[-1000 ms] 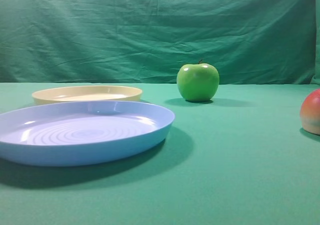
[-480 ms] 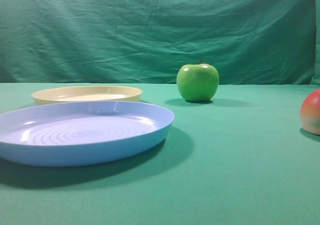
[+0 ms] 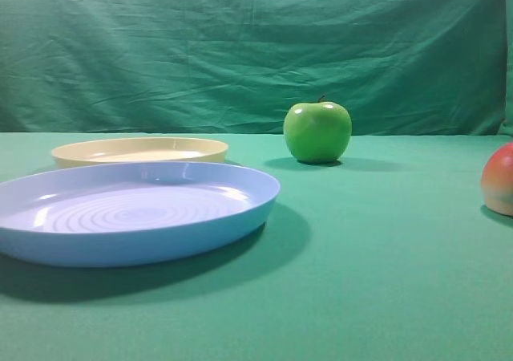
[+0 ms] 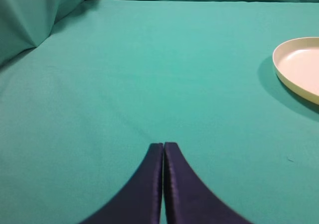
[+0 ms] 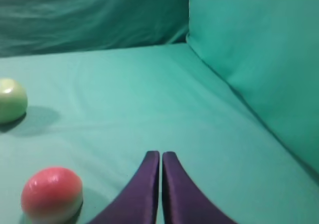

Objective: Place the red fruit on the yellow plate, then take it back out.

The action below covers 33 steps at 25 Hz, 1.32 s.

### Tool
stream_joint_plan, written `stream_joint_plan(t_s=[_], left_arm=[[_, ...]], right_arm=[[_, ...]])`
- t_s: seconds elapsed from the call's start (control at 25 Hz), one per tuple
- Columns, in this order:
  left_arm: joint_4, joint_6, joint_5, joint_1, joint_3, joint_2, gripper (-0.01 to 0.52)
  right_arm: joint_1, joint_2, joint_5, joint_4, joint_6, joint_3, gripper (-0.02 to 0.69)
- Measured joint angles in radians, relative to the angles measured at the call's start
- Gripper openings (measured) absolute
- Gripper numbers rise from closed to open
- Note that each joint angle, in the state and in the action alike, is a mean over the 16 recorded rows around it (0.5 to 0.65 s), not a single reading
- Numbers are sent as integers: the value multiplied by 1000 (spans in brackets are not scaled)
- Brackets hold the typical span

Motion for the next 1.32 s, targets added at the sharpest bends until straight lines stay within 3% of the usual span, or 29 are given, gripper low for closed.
stream_joint_plan(t_s=[0.4,1.32], left_arm=[[0,0,0,0,0,0,0],[0,0,0,0,0,0,0]], right_arm=[[0,0,-63,21,1,111,0],[0,0,-92,23,2,121,0]])
